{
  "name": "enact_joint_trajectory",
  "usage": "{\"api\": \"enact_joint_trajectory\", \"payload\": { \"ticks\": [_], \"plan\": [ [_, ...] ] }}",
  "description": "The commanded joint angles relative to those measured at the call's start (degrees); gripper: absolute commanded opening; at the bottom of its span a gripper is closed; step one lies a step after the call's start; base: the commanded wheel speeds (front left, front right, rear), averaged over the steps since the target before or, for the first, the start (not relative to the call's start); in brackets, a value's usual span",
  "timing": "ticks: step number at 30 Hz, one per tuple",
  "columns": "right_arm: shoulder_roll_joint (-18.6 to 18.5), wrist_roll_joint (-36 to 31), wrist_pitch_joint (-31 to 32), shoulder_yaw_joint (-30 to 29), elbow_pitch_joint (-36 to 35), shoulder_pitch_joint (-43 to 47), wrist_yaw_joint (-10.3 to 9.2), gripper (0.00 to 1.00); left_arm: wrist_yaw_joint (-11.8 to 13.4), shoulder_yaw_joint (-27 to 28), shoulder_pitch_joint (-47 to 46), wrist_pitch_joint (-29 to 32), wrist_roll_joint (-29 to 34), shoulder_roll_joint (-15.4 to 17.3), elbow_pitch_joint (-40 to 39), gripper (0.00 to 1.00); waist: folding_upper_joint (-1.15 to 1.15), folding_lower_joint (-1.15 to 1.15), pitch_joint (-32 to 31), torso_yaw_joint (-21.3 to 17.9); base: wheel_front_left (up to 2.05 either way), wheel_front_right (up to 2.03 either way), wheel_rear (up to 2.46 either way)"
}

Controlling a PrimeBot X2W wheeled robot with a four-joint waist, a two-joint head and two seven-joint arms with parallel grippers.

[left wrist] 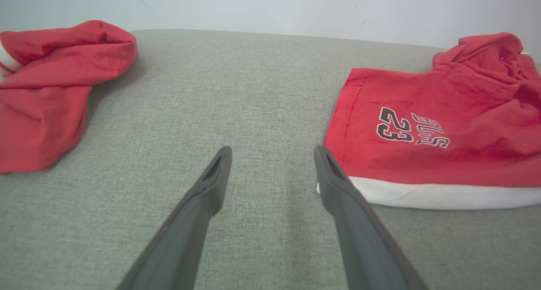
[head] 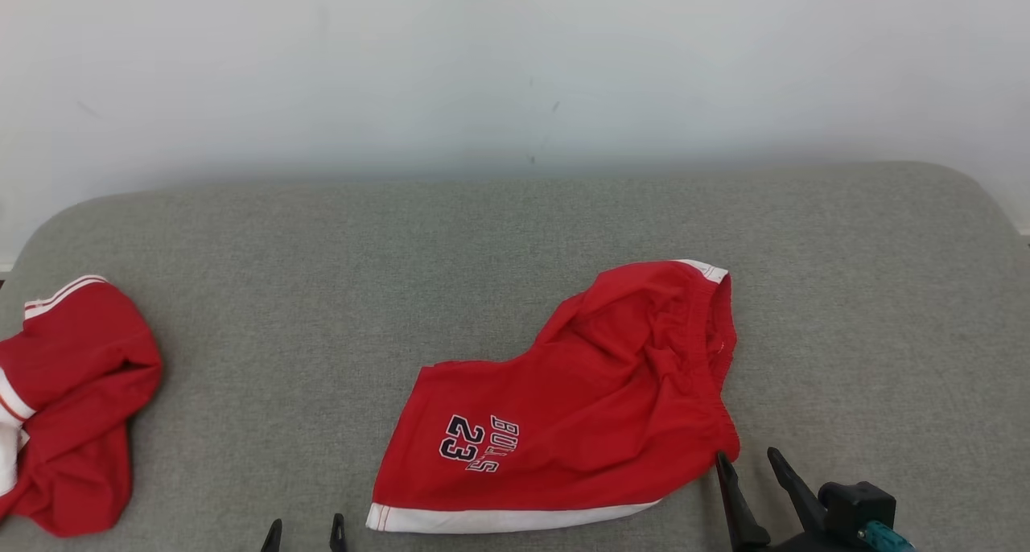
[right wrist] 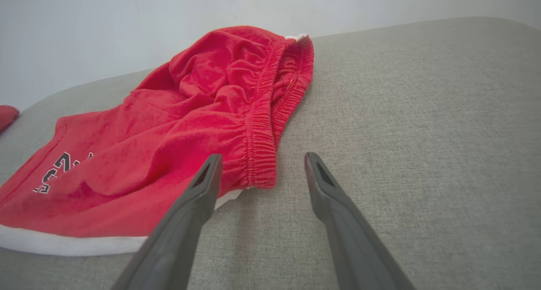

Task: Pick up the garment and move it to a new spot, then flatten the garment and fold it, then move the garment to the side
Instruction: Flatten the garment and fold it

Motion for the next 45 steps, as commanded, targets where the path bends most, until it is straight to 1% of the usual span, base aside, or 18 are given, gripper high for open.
{"api": "enact_joint_trajectory", "payload": {
  "ticks": [1, 5, 10, 13, 14, 20, 25, 27, 30, 34, 36, 37, 38, 40, 45],
  "plan": [
    [-0.1, 1.2, 0.0, 0.4, 0.8, -1.1, -0.13, 1.0, 0.0, -0.2, 0.7, -0.2, 0.3, 0.1, -0.2, 1.0, 0.0, 0.0, 0.4, 0.6, 0.0, 0.0, 0.0],
    [-0.2, 4.0, 0.0, 1.6, 3.4, -3.0, -0.13, 1.0, 0.1, -0.4, 0.7, -0.2, 0.3, 0.1, 0.0, 1.0, 0.0, 0.0, 0.9, 1.4, 0.0, 0.0, 0.0],
    [-0.9, 5.8, 0.0, 3.4, 6.2, -5.2, -0.13, 1.0, 0.0, -0.6, 0.1, -0.2, 0.5, 0.1, -0.1, 1.0, 0.0, 0.0, 1.8, 2.4, 0.0, 0.0, 0.0],
    [-1.4, 6.5, 0.0, 4.3, 6.0, -5.7, -0.13, 0.19, 0.0, -0.4, -0.2, -0.2, 0.6, 0.1, -0.2, 1.0, 0.0, 0.0, 2.2, 2.7, 0.0, 0.0, 0.0],
    [-1.7, 6.6, 0.0, 4.5, 5.7, -5.9, -0.13, 0.0, 0.0, -0.4, -0.3, -0.2, 0.6, 0.1, -0.3, 1.0, 0.0, 0.0, 2.4, 2.8, 0.0, 0.0, 0.0],
    [-3.2, 7.3, 0.0, 5.6, 2.7, -4.9, -0.13, 0.0, 0.2, -0.5, 0.2, -0.2, 0.4, 0.1, -0.4, 1.0, 0.0, 0.0, 2.0, 2.3, 0.0, 0.0, 0.0],
    [-4.7, 8.0, 0.0, 5.2, -1.8, -2.0, -0.13, 0.0, 0.1, -0.5, 1.2, -0.2, -0.1, 0.1, -0.1, 1.0, 0.0, 0.0, 0.7, 1.0, 0.0, 0.0, 0.0],
    [-6.2, 8.6, 0.0, 6.1, -4.1, 0.0, -0.13, 0.0, 0.1, -0.6, 1.4, -0.2, -0.3, 0.1, -0.1, 1.0, 0.0, 0.0, 0.5, 0.2, 0.0, 0.0, 0.0],
    [-7.1, 10.1, 0.0, 7.3, -4.9, 1.1, -0.13, 0.0, 0.3, -1.0, 1.4, -0.2, -0.7, 0.1, -0.2, 1.0, 0.0, 0.0, 0.6, -0.3, 0.0, 0.0, 0.0],
    [-7.2, 10.8, 0.0, 7.5, -4.0, 0.1, -0.13, 0.0, 0.3, -1.5, 0.6, -0.2, -1.0, 0.1, -0.3, 1.0, 0.0, 0.0, 1.3, -0.4, 0.0, 0.0, 0.0],
    [-6.6, 10.2, 0.0, 7.5, -2.4, -1.2, -0.13, 0.0, 0.4, -2.2, -0.1, -0.2, -1.2, 0.1, -0.4, 1.0, 0.0, 0.0, 2.0, 0.0, 0.0, 0.0, 0.0],
    [-6.3, 9.4, 0.0, 7.9, -0.1, -3.2, -0.13, 0.0, 0.3, -2.8, -0.6, -0.2, -1.3, 0.1, -0.3, 1.0, 0.0, 0.0, 2.8, 0.7, 0.0, 0.0, 0.0],
    [-6.3, 9.4, 0.0, 7.9, -0.1, -3.2, -0.13, 0.0, 0.3, -2.8, -0.6, -0.2, -1.3, 0.1, -0.3, 1.0, 0.0, 0.0, 2.8, 0.7, 0.0, 0.0, 0.0],
    [-5.4, 8.6, 0.0, 7.6, 2.0, -5.6, -0.13, 0.0, 0.1, -3.5, -1.0, -0.2, -1.2, 0.1, -0.1, 1.0, 0.0, 0.0, 3.7, 1.8, 0.0, 0.0, 0.0],
    [-4.7, 5.4, 0.0, 5.2, 7.0, -11.0, -0.13, 0.0, 0.6, -4.5, -2.1, -0.2, -1.3, 0.1, 0.5, 1.0, 0.0, 0.0, 5.6, 4.9, 0.0, 0.0, 0.0]
  ]
}}
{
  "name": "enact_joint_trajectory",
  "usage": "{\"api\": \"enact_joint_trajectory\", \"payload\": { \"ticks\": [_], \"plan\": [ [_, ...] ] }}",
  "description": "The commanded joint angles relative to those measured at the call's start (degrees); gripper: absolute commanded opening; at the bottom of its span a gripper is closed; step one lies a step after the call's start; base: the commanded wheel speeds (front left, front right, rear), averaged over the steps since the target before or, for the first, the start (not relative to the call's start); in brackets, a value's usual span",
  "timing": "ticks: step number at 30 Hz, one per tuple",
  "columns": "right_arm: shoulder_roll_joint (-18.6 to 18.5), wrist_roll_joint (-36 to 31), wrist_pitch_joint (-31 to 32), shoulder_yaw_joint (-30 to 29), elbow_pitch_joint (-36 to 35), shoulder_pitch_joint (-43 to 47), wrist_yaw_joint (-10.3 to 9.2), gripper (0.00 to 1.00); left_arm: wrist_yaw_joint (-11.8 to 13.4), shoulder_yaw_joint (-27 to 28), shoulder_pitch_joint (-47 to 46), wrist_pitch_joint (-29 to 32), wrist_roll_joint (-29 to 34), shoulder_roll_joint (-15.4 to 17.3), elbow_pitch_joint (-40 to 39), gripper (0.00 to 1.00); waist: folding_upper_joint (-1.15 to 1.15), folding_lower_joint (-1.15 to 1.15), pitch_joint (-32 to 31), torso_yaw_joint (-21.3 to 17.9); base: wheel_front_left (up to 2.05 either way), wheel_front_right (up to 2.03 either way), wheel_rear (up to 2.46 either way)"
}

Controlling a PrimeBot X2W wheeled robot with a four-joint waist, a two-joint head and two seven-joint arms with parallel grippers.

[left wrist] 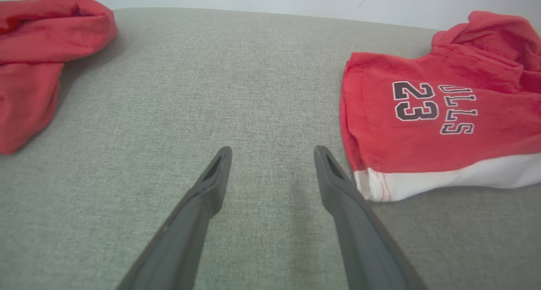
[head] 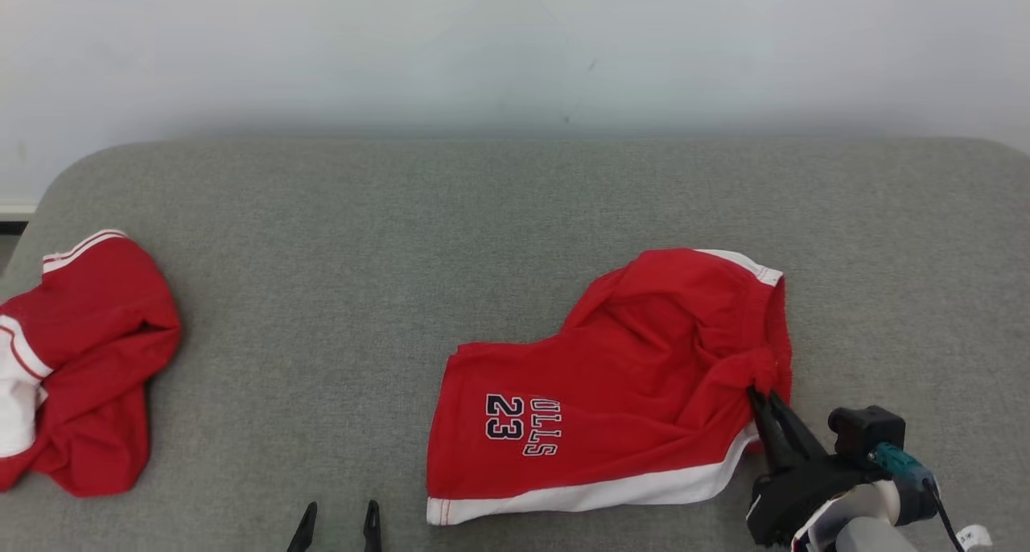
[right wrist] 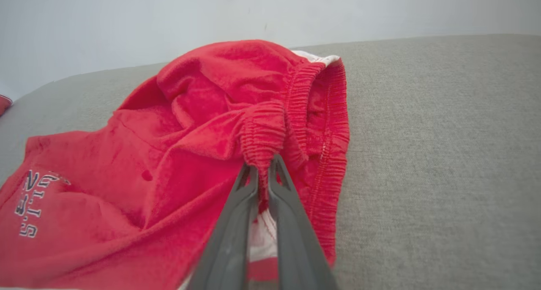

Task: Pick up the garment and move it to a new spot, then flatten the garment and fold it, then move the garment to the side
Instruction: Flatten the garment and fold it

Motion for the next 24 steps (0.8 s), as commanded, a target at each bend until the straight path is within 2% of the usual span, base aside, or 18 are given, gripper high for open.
{"api": "enact_joint_trajectory", "payload": {
  "ticks": [1, 4, 5, 6, 7, 12, 17, 24],
  "plan": [
    [0.1, -1.2, 0.0, -0.7, 0.9, -1.1, -0.13, 0.0, 0.2, -0.2, -0.5, -0.2, -0.6, 0.1, 0.3, 1.0, 0.0, 0.0, 1.9, 2.5, 0.0, 0.0, 0.0],
    [0.6, -4.2, 0.0, -2.8, 4.1, -3.3, -0.13, 0.02, 0.2, -0.7, -1.1, -0.2, -0.6, 0.1, 0.3, 1.0, 0.0, 0.0, 2.3, 3.7, 0.0, 0.0, 0.0],
    [1.0, -5.1, 0.0, -3.6, 5.1, -3.8, -0.13, 0.42, 0.2, -0.8, -1.0, -0.2, -0.6, 0.1, 0.4, 1.0, 0.0, 0.0, 2.2, 3.9, 0.0, 0.0, 0.0],
    [1.3, -5.9, 0.0, -4.5, 5.9, -4.2, -0.13, 0.49, 0.3, -0.8, -0.9, -0.2, -0.6, 0.1, 0.4, 1.0, 0.0, 0.0, 2.1, 4.0, 0.0, 0.0, 0.0],
    [1.7, -6.8, 0.0, -5.3, 6.4, -4.5, -0.13, 1.0, 0.4, -0.8, -0.8, -0.2, -0.6, 0.1, 0.4, 1.0, 0.0, 0.0, 2.0, 4.0, 0.0, 0.0, 0.0],
    [2.7, -9.7, 0.0, -9.9, 3.9, -2.5, -0.13, 1.0, 0.8, 0.4, 0.1, -0.2, -0.5, 0.1, -0.1, 1.0, 0.0, 0.0, 0.4, 2.8, 0.0, 0.0, 0.0],
    [3.8, -11.5, 0.0, -13.9, -2.4, 1.9, -0.13, 1.0, 0.6, 2.0, 0.9, -0.2, 0.0, 0.1, -0.8, 1.0, 0.0, 0.0, -1.6, 0.2, 0.0, 0.0, 0.0],
    [5.4, -13.7, 0.0, -15.3, -10.5, 8.5, -0.13, 1.0, 0.2, 3.7, 2.2, -0.2, 0.8, 0.1, -1.6, 1.0, 0.0, 0.0, -3.5, -2.7, 0.0, 0.0, 0.0]
  ]
}}
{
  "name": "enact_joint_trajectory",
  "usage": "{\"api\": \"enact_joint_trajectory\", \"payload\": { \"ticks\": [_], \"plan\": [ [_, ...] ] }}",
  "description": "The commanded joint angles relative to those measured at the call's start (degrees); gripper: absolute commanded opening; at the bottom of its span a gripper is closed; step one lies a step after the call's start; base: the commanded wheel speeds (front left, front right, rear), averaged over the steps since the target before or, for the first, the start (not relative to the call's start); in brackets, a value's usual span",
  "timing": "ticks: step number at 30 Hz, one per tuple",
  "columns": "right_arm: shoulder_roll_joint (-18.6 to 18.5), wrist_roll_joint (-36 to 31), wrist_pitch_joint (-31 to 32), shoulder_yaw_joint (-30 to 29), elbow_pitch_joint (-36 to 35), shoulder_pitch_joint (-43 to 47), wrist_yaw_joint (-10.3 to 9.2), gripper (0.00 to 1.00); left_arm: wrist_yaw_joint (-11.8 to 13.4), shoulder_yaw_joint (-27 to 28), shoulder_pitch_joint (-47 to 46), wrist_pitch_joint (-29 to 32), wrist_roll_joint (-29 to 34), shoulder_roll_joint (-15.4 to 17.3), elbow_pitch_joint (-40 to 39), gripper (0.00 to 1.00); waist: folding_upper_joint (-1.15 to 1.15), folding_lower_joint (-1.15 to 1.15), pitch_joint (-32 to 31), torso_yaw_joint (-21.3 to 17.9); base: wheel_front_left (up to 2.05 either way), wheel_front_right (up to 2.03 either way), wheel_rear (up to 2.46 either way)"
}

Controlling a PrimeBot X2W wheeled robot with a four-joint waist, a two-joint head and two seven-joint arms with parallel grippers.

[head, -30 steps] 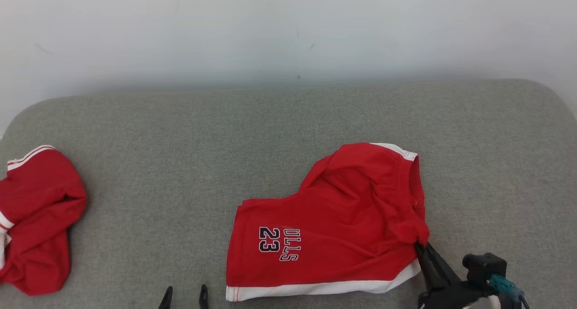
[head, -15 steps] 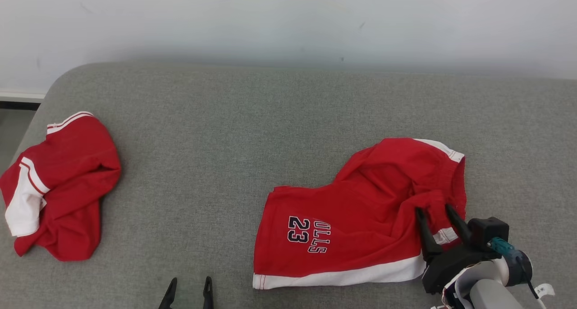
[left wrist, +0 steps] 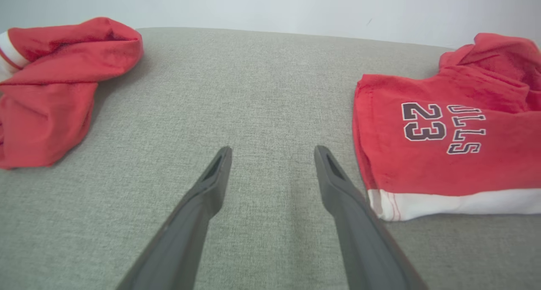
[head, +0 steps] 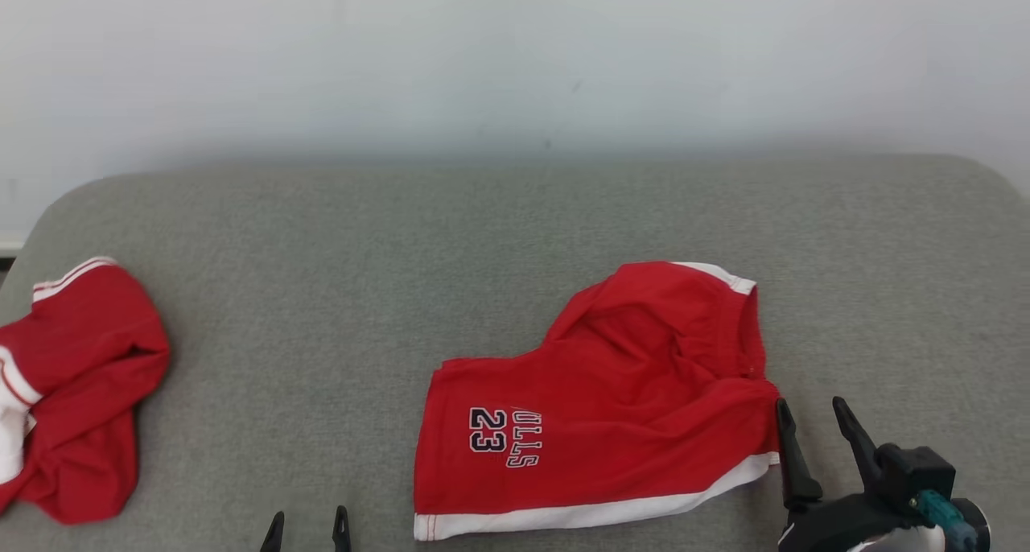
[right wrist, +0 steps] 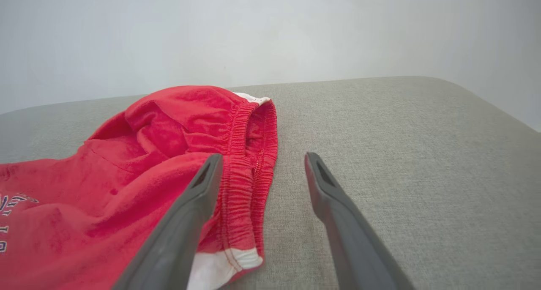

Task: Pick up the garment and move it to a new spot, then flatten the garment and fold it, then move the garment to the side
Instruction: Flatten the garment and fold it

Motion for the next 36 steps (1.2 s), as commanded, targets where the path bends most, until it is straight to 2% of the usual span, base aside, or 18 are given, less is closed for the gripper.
{"api": "enact_joint_trajectory", "payload": {
  "ticks": [1, 2, 8, 29, 36],
  "plan": [
    [0.5, -0.8, 0.0, -0.1, -1.4, 1.2, -0.13, 1.0, -0.3, 0.4, 0.6, -0.2, 0.4, 0.1, -0.3, 1.0, 0.0, 0.01, -1.3, -1.6, 0.0, 0.0, 0.0],
    [1.4, -1.5, 0.0, -0.6, -3.7, 3.5, -0.13, 1.0, -0.3, 0.8, 0.9, -0.2, 0.9, 0.1, -0.6, 1.0, 0.0, 0.01, -1.8, -2.1, 0.0, 0.0, 0.0],
    [2.9, -3.7, 0.0, 1.2, -7.5, 7.8, -0.13, 1.0, -1.3, 2.7, 3.0, -0.2, 2.6, 0.1, -2.2, 1.0, 0.0, 0.01, -3.8, -3.1, 0.0, 0.0, 0.0],
    [3.6, -4.3, 0.0, 2.0, -8.7, 9.0, -0.13, 1.0, -2.5, 2.7, 5.0, -0.2, 3.5, 0.1, -4.1, 1.0, 0.0, 0.01, -4.4, -3.2, 0.0, 0.0, 0.0],
    [3.1, -3.9, 0.0, 2.6, -8.4, 8.7, -0.13, 1.0, -4.5, -0.4, 3.3, -0.2, 0.7, 0.1, -3.2, 1.0, 0.0, 0.01, -2.6, -3.2, 0.0, 0.0, 0.0]
  ]
}}
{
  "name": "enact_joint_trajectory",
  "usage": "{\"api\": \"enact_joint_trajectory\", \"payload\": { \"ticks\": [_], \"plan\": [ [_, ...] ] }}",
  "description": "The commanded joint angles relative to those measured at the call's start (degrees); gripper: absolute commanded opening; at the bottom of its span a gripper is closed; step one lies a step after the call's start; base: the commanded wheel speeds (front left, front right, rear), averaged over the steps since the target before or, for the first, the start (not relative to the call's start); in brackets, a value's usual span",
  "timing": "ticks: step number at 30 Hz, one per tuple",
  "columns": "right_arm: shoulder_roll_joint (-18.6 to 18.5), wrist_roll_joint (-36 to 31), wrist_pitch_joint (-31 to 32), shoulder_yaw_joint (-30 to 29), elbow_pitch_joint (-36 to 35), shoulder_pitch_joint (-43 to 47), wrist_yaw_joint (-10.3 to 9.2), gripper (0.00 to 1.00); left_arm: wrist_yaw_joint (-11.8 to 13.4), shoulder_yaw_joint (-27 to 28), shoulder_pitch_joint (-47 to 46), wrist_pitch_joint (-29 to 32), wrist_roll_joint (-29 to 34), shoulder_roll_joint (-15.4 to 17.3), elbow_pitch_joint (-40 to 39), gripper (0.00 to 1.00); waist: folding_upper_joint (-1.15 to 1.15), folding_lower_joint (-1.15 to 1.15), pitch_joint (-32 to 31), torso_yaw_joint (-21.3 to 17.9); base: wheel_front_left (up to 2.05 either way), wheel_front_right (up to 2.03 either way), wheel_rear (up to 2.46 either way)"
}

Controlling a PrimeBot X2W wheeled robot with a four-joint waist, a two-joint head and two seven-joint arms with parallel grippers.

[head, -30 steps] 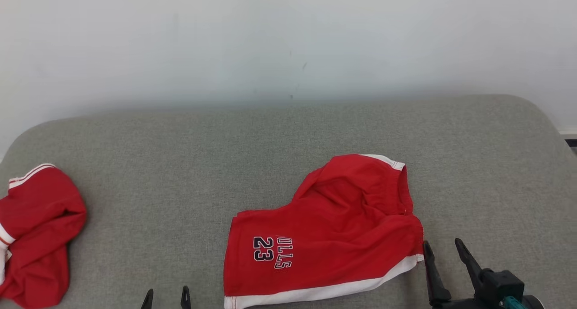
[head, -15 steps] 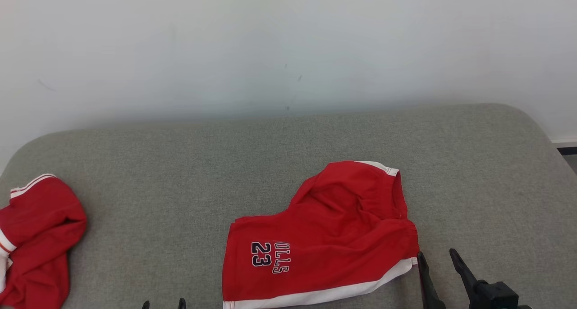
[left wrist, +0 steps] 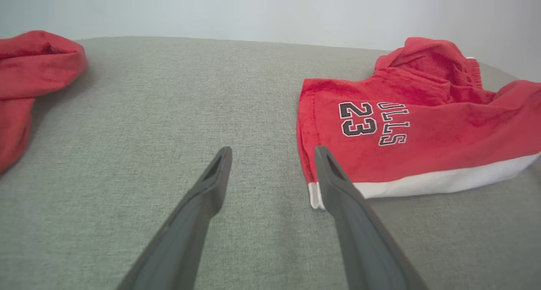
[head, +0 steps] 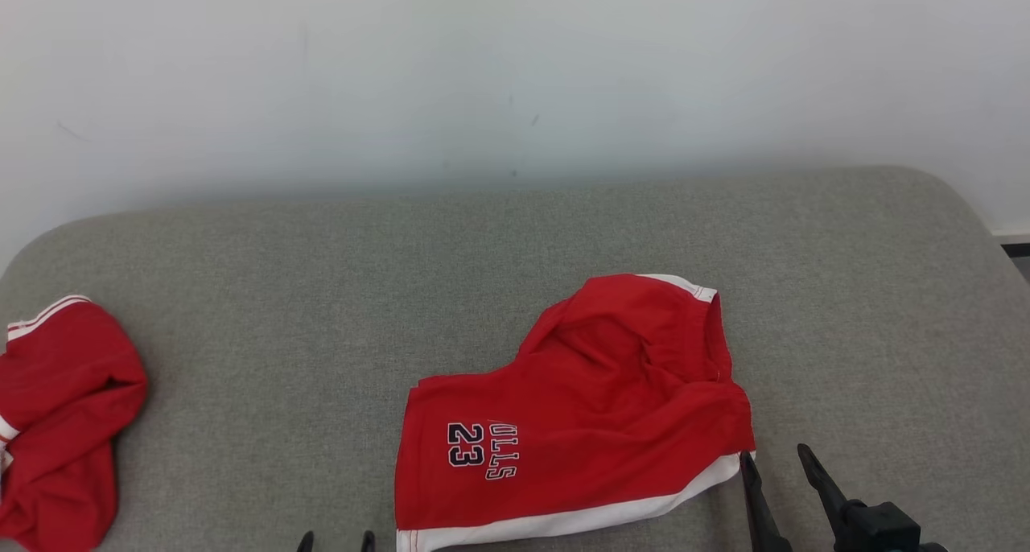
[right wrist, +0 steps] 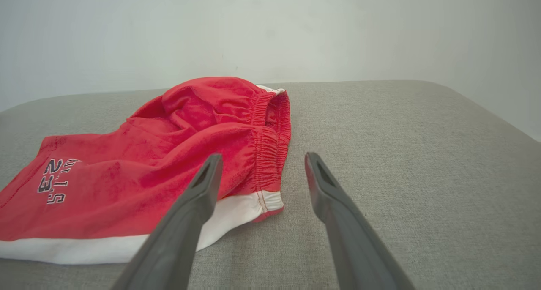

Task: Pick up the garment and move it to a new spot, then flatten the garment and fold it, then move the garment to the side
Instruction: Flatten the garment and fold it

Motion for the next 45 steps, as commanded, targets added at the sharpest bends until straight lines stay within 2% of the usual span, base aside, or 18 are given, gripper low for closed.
{"api": "enact_joint_trajectory", "payload": {
  "ticks": [1, 5, 12, 34, 37, 38, 40, 41, 42, 43, 44, 45],
  "plan": [
    [-0.4, 0.5, 0.0, 0.4, 0.2, -0.3, -0.13, 1.0, -0.9, -1.1, -1.1, -0.2, -1.3, 0.1, 0.8, 1.0, 0.0, 0.0, 1.0, 0.0, 0.0, 0.0, 0.0],
    [-1.4, 0.7, 0.0, 1.0, 0.7, -0.9, -0.13, 1.0, -2.8, -4.5, -2.5, -0.2, -5.2, 0.1, 3.8, 1.0, 0.0, 0.0, 2.9, -0.4, 0.0, 0.0, 0.0],
    [-2.5, 1.1, 0.0, 1.3, 0.9, -2.4, -0.13, 1.0, -3.8, -6.9, -4.6, -0.2, -8.3, 0.1, 5.8, 1.0, 0.0, 0.0, 6.1, -1.2, 0.0, 0.0, 0.0],
    [-2.9, 1.9, 0.0, 1.2, 1.6, -4.4, -0.13, 1.0, -4.4, -8.7, -7.3, -0.2, -9.8, 0.1, 8.7, 1.0, 0.0, 0.0, 9.0, -1.5, 0.0, 0.0, 0.0],
    [-3.0, 1.9, 0.0, 1.4, 1.5, -4.5, -0.13, 1.0, -4.7, -8.9, -7.6, -0.2, -10.1, 0.1, 9.0, 0.86, 0.0, 0.0, 9.3, -1.4, 0.0, 0.0, 0.0],
    [-3.1, 2.0, 0.0, 1.5, 1.5, -4.6, -0.13, 1.0, -4.7, -8.9, -7.8, -0.2, -10.2, 0.1, 9.1, 0.85, 0.0, 0.0, 9.4, -1.4, 0.0, 0.0, 0.0],
    [-3.3, 2.1, 0.0, 1.8, 1.5, -4.8, -0.13, 1.0, -4.8, -8.9, -8.0, -0.2, -10.4, 0.1, 9.1, 0.66, 0.0, 0.0, 9.6, -1.4, 0.0, 0.0, 0.0],
    [-3.3, 2.1, 0.0, 1.9, 1.5, -4.8, -0.13, 1.0, -4.8, -8.9, -8.0, -0.2, -10.2, 0.1, 9.1, 0.41, 0.0, 0.0, 9.6, -1.4, 0.0, 0.0, 0.0],
    [-3.4, 2.2, 0.0, 2.1, 1.6, -4.9, -0.13, 1.0, -4.8, -9.0, -7.9, -0.2, -9.9, 0.1, 9.3, 0.28, 0.0, 0.0, 9.6, -1.4, 0.0, 0.0, 0.0],
    [-3.5, 2.4, 0.0, 2.3, 1.7, -4.9, -0.13, 1.0, -4.8, -9.0, -8.1, -0.2, -9.6, 0.1, 9.3, 0.05, 0.0, 0.0, 9.7, -1.4, 0.0, 0.0, 0.0],
    [-3.7, 2.6, 0.0, 2.5, 1.8, -5.0, -0.13, 1.0, -4.6, -8.9, -8.4, -0.2, -9.4, 0.1, 9.2, 0.0, 0.0, 0.0, 9.7, -1.4, 0.0, 0.0, 0.0],
    [-3.8, 2.7, 0.0, 2.9, 1.8, -5.0, -0.13, 1.0, -4.1, -8.8, -8.5, -0.2, -9.2, 0.1, 9.0, 0.0, 0.0, 0.0, 9.7, -1.4, 0.0, 0.0, 0.0]
  ]
}}
